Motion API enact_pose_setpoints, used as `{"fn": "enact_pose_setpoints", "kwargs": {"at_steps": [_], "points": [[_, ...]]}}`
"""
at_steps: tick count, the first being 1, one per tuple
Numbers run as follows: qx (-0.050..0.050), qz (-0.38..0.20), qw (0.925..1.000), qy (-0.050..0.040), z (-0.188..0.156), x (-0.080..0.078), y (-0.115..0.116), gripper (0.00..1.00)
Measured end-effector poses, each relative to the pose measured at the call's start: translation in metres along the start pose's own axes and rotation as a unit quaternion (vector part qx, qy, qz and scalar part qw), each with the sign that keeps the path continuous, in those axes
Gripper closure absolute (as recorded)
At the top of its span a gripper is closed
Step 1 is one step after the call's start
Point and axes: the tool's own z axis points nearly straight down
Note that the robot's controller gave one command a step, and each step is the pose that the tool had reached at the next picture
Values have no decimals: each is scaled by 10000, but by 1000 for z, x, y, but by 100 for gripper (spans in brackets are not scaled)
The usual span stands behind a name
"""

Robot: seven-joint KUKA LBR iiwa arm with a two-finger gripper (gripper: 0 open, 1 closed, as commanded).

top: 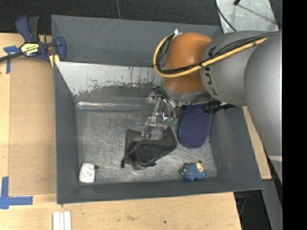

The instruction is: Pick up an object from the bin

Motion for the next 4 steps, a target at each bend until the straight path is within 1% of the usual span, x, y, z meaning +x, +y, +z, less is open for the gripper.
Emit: {"fn": "enact_pose_setpoints", "kwargs": {"at_steps": [1,2,3,4], "points": [[-3,-220,9997,-40,41,-1,14,0],[-19,634,9980,-37,-43,29,20,0],[11,-328,9995,14,-41,109,-38,0],[12,-498,9988,14,26,85,-10,0]]}}
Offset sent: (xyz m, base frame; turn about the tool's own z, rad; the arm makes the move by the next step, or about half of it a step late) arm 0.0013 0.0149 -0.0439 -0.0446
